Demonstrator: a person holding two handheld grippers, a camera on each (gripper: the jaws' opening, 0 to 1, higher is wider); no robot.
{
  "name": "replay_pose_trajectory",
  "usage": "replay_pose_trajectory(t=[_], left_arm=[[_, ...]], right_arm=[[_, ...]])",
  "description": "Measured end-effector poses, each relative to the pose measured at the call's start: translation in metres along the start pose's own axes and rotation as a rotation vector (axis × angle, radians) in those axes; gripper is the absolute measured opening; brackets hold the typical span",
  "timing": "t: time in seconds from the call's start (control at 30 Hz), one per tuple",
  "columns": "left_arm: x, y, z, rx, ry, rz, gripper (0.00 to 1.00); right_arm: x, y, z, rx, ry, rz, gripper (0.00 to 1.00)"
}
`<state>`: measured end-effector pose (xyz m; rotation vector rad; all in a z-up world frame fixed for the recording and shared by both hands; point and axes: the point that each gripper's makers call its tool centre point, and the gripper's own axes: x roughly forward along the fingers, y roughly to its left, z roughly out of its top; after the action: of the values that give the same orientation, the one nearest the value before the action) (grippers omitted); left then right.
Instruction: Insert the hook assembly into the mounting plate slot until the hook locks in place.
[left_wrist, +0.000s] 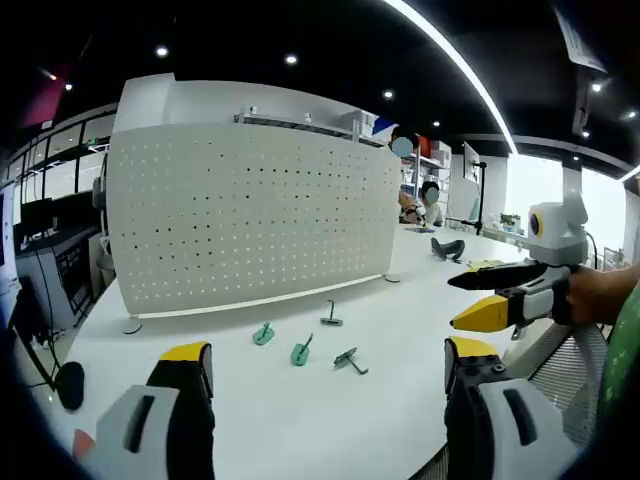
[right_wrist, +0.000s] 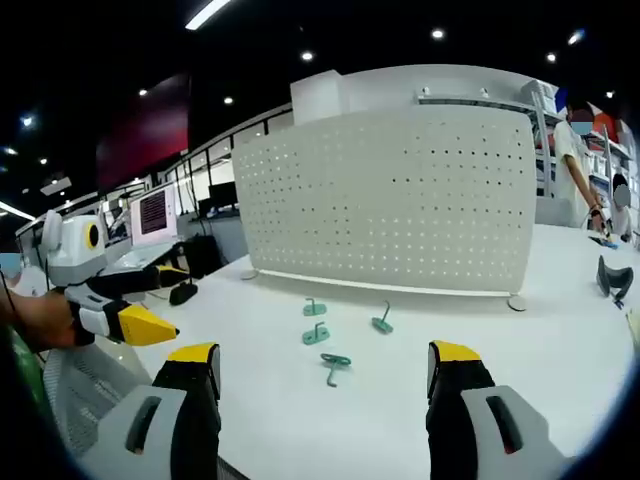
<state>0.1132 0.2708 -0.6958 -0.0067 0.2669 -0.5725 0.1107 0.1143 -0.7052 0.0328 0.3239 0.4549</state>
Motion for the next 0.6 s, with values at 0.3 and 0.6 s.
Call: replay_pose_trajectory(t=[0.3, 0.6], left_arm=[[0.0000, -0.0005, -0.0001, -0.001, 0.000, -0.001, 0.98], [0.0002, -0.0009, -0.0010, -0.002, 0.004, -0.004, 0.98]], right_arm=[[-0.0003, 0.0001, 0.0002, 0.000, -0.002, -0.001, 0.87], [-0.0002, -0.0002, -0.0003, 0.003, 0.000, 0.001, 0.86]])
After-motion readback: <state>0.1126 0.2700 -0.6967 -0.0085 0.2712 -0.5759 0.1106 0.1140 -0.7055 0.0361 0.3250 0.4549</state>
